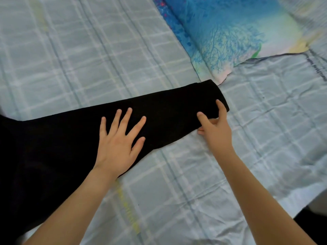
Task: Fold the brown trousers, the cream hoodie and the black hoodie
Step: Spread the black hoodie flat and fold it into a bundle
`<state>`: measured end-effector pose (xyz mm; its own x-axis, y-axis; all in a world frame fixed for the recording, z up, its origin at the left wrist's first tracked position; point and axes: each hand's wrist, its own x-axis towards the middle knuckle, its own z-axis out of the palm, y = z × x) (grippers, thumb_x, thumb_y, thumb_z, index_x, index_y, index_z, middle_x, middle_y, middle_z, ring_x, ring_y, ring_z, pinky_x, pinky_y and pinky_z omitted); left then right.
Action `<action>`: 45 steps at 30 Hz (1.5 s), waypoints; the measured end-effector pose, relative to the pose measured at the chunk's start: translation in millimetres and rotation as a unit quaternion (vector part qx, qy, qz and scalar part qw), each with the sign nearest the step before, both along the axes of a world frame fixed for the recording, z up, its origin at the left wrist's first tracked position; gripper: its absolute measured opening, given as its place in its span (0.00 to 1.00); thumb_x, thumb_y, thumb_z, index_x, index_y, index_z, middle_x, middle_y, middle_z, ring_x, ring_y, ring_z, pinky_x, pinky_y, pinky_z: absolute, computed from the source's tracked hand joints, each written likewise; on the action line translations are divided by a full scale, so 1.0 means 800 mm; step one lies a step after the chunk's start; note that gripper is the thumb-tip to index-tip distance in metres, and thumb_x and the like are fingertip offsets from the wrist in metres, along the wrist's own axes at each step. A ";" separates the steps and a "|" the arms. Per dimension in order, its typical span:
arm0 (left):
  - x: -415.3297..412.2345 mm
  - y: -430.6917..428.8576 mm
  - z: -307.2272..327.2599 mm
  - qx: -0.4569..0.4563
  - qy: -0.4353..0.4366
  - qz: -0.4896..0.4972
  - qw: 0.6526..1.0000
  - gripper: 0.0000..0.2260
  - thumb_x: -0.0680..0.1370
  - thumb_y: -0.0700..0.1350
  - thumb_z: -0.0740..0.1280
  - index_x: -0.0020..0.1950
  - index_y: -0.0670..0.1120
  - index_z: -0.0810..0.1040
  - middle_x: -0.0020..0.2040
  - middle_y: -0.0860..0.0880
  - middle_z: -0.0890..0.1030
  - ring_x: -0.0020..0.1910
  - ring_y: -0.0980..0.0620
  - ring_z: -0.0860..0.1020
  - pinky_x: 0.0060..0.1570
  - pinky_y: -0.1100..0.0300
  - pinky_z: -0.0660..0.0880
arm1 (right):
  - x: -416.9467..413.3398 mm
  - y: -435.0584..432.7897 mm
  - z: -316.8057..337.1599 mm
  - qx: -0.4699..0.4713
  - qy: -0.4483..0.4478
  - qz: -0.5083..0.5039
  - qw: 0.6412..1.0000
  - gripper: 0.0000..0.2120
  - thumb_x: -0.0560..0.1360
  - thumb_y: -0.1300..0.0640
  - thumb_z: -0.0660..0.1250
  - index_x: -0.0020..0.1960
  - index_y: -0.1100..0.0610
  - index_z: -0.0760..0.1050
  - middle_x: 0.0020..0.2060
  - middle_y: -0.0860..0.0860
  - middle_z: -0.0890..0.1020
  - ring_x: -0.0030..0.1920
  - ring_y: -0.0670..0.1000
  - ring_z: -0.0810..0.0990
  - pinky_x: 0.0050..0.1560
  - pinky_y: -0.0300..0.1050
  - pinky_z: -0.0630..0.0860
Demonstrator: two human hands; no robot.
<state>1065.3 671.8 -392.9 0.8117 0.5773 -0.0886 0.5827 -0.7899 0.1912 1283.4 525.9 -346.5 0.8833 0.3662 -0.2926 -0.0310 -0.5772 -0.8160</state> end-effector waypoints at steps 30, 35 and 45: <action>-0.012 0.013 -0.023 0.028 -0.014 -0.001 1.000 0.25 0.82 0.61 0.48 0.80 0.58 0.57 0.80 0.43 0.56 0.79 0.40 0.53 0.73 0.33 0.48 | 0.007 0.024 -0.031 0.365 0.260 -0.090 0.889 0.33 0.78 0.73 0.58 0.75 0.44 0.67 0.64 0.53 0.81 0.64 0.56 0.80 0.61 0.60 0.78; -0.010 0.010 -0.005 -0.021 -0.033 0.014 0.999 0.24 0.82 0.60 0.51 0.79 0.59 0.60 0.81 0.46 0.56 0.80 0.43 0.51 0.75 0.37 0.45 | -0.014 0.036 -0.003 0.383 0.268 -0.117 0.876 0.30 0.81 0.72 0.54 0.75 0.46 0.68 0.63 0.52 0.81 0.61 0.54 0.82 0.52 0.54 0.82; -0.071 0.018 0.132 -0.646 -0.464 0.160 0.585 0.20 0.82 0.52 0.61 0.74 0.56 0.69 0.67 0.53 0.78 0.67 0.52 0.76 0.67 0.51 0.71 | -0.211 0.086 0.098 0.454 0.387 0.059 0.800 0.25 0.81 0.67 0.54 0.75 0.51 0.68 0.68 0.56 0.77 0.67 0.57 0.78 0.65 0.54 0.76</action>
<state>1008.6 686.6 -287.4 0.7259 0.6497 -0.2257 -0.1663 0.4842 0.8590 1114.4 594.4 -267.8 0.5095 0.8062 -0.3008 -0.7187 0.2065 -0.6640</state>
